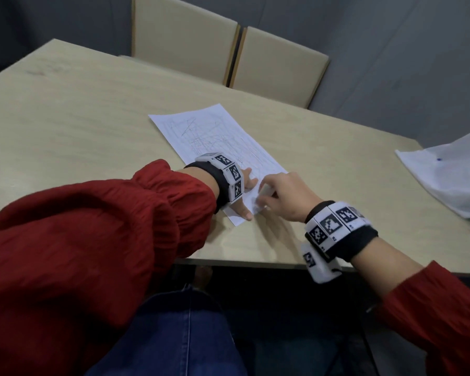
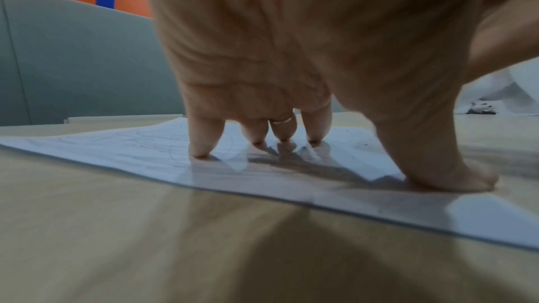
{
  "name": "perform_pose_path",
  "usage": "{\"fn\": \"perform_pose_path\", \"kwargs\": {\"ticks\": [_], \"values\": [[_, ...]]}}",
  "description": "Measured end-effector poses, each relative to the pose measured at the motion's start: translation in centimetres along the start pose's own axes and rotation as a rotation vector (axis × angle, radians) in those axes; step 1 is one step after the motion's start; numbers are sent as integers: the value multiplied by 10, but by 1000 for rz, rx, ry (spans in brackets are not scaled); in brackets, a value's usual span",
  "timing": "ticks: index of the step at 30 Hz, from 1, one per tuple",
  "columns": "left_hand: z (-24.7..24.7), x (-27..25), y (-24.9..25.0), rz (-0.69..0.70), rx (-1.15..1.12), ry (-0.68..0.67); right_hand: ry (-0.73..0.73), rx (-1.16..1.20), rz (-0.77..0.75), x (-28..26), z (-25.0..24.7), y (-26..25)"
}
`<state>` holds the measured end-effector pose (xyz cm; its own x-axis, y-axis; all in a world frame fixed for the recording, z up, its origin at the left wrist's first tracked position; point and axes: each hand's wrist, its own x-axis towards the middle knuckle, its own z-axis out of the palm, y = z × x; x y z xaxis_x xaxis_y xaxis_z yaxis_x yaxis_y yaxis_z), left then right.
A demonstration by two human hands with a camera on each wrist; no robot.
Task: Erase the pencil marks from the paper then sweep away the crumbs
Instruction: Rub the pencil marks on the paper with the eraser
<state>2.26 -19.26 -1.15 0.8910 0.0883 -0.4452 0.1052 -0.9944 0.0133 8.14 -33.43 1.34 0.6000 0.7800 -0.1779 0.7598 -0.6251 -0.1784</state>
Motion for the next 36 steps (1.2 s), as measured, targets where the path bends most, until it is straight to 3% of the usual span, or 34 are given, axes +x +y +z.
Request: {"fn": "perform_pose_path", "kwargs": {"ticks": [2,7,11,16,21,26,31,36], "values": [[-1,-2,0,16,-20,12,-21,57,-51,-8,5,-2],[-2,-2,3,-11,-1,-1,71,52,48,13,-2,23],[-1,-2,2,-4,-7,10,12,57,-58,-2,9,9],[0,-1,4,-16,9,1,56,1,71,15,-5,26],[1,-1,-1,21,-39,42,6,31,-76,0,8,6],[2,2,2,-12,14,24,84,21,53,20,-3,30],[4,2,-3,21,-32,63,1,67,-116,8,10,8],[2,1,2,-1,33,43,113,61,31,32,-5,30]]}}
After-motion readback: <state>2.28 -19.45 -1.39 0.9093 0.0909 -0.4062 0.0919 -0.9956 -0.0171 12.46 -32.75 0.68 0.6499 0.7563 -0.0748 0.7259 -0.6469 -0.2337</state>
